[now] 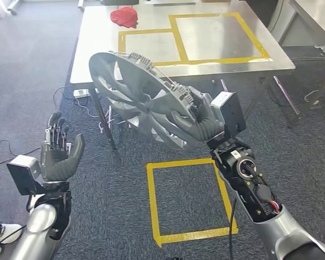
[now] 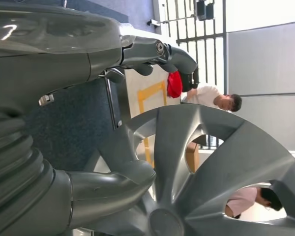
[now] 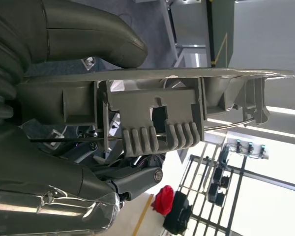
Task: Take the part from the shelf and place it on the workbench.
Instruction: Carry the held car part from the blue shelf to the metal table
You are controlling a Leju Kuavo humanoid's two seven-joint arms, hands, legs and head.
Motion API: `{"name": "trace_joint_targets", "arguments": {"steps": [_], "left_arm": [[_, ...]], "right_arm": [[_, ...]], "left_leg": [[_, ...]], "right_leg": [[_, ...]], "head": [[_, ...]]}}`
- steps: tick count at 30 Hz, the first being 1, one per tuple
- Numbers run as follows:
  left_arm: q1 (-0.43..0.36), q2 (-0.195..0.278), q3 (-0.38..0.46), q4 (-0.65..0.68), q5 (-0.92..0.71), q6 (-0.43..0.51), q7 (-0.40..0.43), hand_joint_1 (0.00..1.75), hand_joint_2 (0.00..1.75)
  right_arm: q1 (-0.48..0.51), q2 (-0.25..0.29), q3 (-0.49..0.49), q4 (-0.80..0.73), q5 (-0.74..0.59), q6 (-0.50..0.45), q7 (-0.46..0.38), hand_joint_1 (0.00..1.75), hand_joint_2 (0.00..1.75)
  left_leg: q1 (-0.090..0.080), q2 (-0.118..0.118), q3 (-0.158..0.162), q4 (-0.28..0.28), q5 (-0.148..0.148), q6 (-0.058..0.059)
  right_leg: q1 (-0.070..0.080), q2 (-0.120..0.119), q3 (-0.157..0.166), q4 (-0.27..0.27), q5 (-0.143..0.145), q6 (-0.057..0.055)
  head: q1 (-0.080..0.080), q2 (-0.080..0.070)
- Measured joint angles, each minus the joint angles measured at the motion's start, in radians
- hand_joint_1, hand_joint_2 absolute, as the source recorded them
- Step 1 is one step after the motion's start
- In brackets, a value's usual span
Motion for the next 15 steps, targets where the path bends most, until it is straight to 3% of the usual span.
{"name": "trace_joint_targets", "arguments": {"steps": [2, 4, 6, 8, 10, 11, 12, 13, 15], "left_arm": [[0.000, 0.000, 0.000, -0.001, 0.000, 0.000, 0.000, 0.00, 1.75], [0.000, 0.000, 0.000, -0.002, -0.001, 0.000, -0.001, 0.00, 1.75], [-0.002, 0.000, 0.000, -0.003, -0.002, 0.000, -0.003, 0.00, 1.75], [-0.004, 0.000, 0.000, -0.004, -0.003, 0.000, -0.004, 0.00, 1.75], [-0.002, 0.002, 0.000, -0.004, -0.003, 0.000, -0.004, 0.00, 1.75], [0.000, 0.002, 0.000, -0.004, -0.003, 0.001, -0.004, 0.00, 1.75], [0.002, 0.002, 0.000, -0.004, -0.003, 0.001, -0.004, 0.00, 1.75], [0.003, 0.003, 0.000, -0.004, -0.003, 0.001, -0.004, 0.00, 1.75], [0.003, 0.004, 0.000, -0.004, -0.003, 0.000, -0.005, 0.00, 1.75]], "right_arm": [[-0.003, 0.000, 0.000, 0.001, -0.001, 0.001, -0.003, 1.75, 1.75], [-0.006, 0.000, 0.000, 0.001, -0.001, 0.002, -0.005, 1.75, 1.75], [-0.008, 0.000, -0.001, 0.000, -0.001, 0.002, -0.006, 1.75, 1.75], [-0.011, 0.000, -0.001, -0.001, -0.001, 0.002, -0.006, 1.75, 1.75], [-0.012, 0.000, 0.000, 0.000, -0.001, 0.003, -0.007, 1.75, 1.75], [-0.012, 0.000, 0.000, 0.000, -0.001, 0.003, -0.007, 1.75, 1.75], [-0.012, 0.000, 0.000, 0.000, -0.001, 0.004, -0.007, 1.75, 1.75], [-0.012, 0.000, 0.000, 0.001, -0.001, 0.004, -0.007, 1.75, 1.75], [-0.012, 0.000, 0.000, 0.002, -0.001, 0.005, -0.008, 1.75, 1.75]], "left_leg": [[-0.002, 0.002, 0.012, -0.001, -0.013, -0.009], [-0.005, 0.007, 0.015, 0.003, -0.020, -0.020], [-0.005, 0.010, 0.014, 0.025, -0.033, -0.030], [-0.003, 0.009, -0.033, 0.116, -0.068, -0.039], [-0.001, 0.008, -0.126, 0.257, -0.114, -0.046], [0.000, 0.008, -0.167, 0.305, -0.124, -0.048], [0.001, 0.008, -0.191, 0.317, -0.114, -0.049], [0.001, 0.008, -0.194, 0.288, -0.081, -0.048], [0.001, 0.001, -0.152, 0.143, 0.021, -0.041]], "right_leg": [[0.009, -0.013, 0.035, -0.107, 0.044, -0.013], [0.014, -0.011, 0.047, -0.133, 0.037, -0.024], [0.008, -0.003, 0.065, -0.139, 0.037, -0.033], [0.002, 0.004, 0.080, -0.144, 0.033, -0.042], [0.002, 0.012, 0.085, -0.144, 0.025, -0.047], [0.002, 0.017, 0.088, -0.143, 0.021, -0.047], [0.002, 0.022, 0.093, -0.143, 0.015, -0.047], [0.002, 0.027, 0.099, -0.142, 0.009, -0.046], [0.002, 0.036, 0.116, -0.142, -0.005, -0.041]], "head": [[0.005, 0.000], [0.004, 0.000], [0.001, 0.000], [-0.007, 0.000], [-0.018, 0.000], [-0.023, 0.000], [-0.026, 0.000], [-0.030, 0.000], [-0.036, 0.000]]}}
